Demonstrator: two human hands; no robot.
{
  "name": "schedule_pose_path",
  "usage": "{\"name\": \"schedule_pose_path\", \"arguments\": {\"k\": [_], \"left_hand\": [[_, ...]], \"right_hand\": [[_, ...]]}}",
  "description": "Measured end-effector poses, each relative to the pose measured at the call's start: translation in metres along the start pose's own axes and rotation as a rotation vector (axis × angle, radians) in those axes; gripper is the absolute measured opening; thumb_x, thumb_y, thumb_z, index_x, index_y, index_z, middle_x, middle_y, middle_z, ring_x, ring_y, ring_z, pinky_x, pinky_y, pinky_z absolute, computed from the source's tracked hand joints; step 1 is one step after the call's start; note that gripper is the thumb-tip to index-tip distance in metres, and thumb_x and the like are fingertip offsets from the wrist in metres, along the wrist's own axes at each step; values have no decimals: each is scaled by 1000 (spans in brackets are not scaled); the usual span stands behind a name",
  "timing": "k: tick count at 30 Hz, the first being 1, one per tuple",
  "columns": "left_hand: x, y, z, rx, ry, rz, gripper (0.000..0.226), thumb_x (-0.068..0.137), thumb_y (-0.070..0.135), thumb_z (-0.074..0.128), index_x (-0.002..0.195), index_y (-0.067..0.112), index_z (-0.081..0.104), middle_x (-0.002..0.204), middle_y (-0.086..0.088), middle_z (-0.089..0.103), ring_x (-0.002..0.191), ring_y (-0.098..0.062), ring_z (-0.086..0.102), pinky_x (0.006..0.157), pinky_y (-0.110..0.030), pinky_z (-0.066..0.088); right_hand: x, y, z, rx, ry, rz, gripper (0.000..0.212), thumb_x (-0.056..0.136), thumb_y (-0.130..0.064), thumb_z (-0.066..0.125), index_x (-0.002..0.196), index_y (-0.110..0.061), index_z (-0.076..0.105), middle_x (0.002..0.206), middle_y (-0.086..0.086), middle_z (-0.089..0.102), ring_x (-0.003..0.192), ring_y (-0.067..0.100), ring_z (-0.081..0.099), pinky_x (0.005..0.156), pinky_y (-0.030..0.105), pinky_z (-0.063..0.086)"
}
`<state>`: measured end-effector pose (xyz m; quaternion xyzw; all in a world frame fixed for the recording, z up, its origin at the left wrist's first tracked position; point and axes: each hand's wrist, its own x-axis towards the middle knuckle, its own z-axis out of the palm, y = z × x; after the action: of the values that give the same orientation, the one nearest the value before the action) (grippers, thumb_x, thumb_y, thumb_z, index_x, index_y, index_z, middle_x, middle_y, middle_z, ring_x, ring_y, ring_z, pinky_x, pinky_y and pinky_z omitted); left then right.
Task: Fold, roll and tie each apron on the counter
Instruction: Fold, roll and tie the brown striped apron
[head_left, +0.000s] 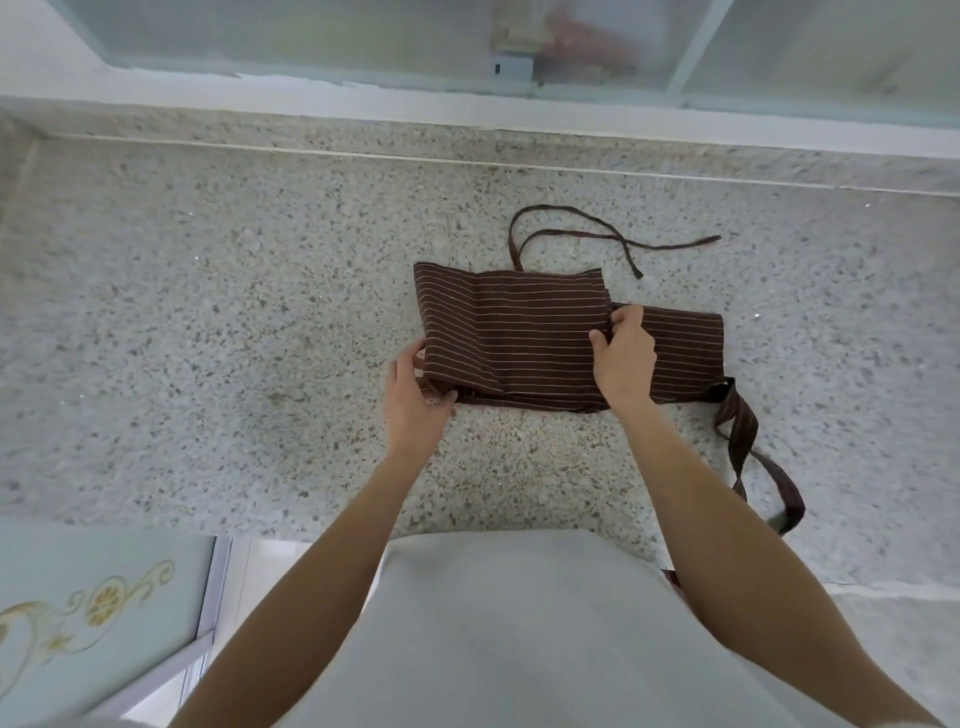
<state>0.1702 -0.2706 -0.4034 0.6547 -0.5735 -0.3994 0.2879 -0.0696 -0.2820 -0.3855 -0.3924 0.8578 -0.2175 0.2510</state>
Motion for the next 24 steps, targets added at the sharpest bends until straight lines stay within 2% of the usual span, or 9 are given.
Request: {"name": "schedule_pose_path", "arguments": {"k": [2,4,6,8,10,15,20,22,24], "left_hand": [[1,5,6,67,41,105,62,76,-7,65,130,15,45,119,-2,47,91,15,48,72,-1,40],[3,4,8,168,-29,214,60,76,-10,60,130,13,48,114,-5,49,81,4,51,68,-9,46],[7,-4,10,309,-141,339,62,73,-12,57,129,13,51,111,-10,52,82,-14,54,66,-28,52],[10,-14,10,435,-204,432,64,70,-13,58,129,13,54,108,-13,55,90,-27,55,72,-33,49],[14,-20,10,482,-245,491,62,70,-14,60,126,12,57,106,-15,56,95,-30,55,77,-36,49],[19,-22,10,566,-294,525,56,71,-12,64,122,10,61,107,-15,55,97,-32,54,79,-40,51],[20,-20,11,604,-332,549,54,71,-11,66,121,8,61,107,-16,56,98,-34,54,72,-39,54],[22,-20,13,633,-344,560,55,69,-11,66,121,7,60,109,-16,56,98,-34,54,72,-41,55],[23,-19,16,671,-346,592,57,67,-13,67,120,6,60,108,-16,56,97,-33,55,70,-43,56]], "right_hand": [[-4,2,-13,78,67,-14,28,91,-18,59,114,-7,48,102,8,60,93,22,57,76,27,40],[-12,14,-29,94,165,12,28,89,-20,62,112,-11,49,97,1,59,87,17,55,76,28,42],[-21,40,-41,-6,205,63,31,89,-22,63,114,-12,49,96,0,60,84,19,57,74,33,44],[-31,67,-43,-67,159,124,34,88,-20,63,117,-11,47,105,5,63,91,24,61,75,35,45],[-35,90,-45,-56,123,196,39,88,-12,60,124,-12,44,116,11,60,101,29,59,79,35,43],[-31,98,-53,-83,177,200,52,88,-2,52,133,-21,35,123,8,58,101,28,60,68,31,41],[-28,103,-50,-197,182,190,43,88,-4,54,125,-21,39,117,9,60,95,29,60,64,31,40],[-29,103,-49,-284,199,107,41,88,-2,52,124,-20,43,107,10,60,85,29,58,68,36,42],[-29,103,-50,-392,265,-5,43,86,3,51,123,-19,50,103,11,60,83,30,56,82,42,39]]}}
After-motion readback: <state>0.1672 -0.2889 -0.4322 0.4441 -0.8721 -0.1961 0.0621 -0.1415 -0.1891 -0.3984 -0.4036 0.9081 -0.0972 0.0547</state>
